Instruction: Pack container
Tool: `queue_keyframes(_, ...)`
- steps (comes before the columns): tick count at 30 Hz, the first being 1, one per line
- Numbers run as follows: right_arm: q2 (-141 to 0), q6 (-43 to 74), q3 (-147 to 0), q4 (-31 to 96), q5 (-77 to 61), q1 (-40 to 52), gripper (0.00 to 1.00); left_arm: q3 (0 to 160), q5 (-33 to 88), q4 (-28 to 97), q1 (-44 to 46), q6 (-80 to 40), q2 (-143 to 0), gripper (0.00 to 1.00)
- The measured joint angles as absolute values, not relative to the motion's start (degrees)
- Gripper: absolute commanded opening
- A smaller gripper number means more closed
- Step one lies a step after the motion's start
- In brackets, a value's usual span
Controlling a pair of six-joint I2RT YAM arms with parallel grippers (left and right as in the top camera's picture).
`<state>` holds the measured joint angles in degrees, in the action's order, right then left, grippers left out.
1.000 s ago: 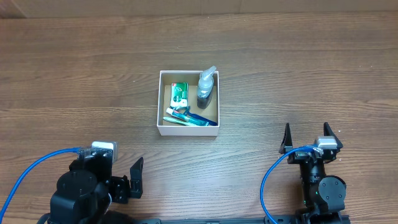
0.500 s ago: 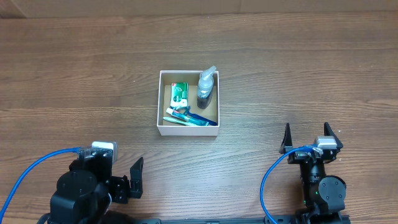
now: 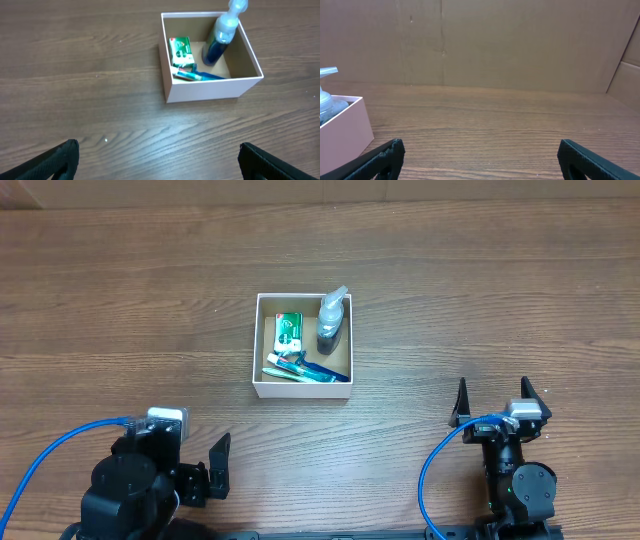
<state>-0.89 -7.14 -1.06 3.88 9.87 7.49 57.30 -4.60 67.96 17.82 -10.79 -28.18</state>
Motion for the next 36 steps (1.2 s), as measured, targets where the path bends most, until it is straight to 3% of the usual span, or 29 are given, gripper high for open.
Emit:
queue_keyframes(4,-0.89,-7.14,-1.06,3.92,9.89,7.49,1.0,56.34,-4.62,67.61,13.63,-10.76,-27.99,1.0)
queue_keyframes(10,-0.89,-7.18,-1.06,3.97,9.89,7.49,1.0,41.74,-1.89,53.32,4.43,-6.42,-22.46,1.0)
queue_keyframes(19,-0.89,-7.33,-1.06,3.95,9.91,7.49,1.0,12.51,3.53,6.37,0.25,7.11,-9.08,1.0)
queue_keyframes(23,-0.89,-7.31,-1.06,3.95,9.89,7.49,1.0,4.1,3.22,-7.14,0.27,10.15,-6.11,1.0)
queue_keyframes(29,-0.84,-7.33,-1.06,3.95,9.89,7.49,1.0,0.45,2.92,3.51,0.27,10.68,-2.13,1.0)
queue_keyframes(36,-0.84,-7.31,-1.06,3.95,9.89,7.49,1.0,0.45,2.79,4.12,0.27,10.68,-0.99,1.0)
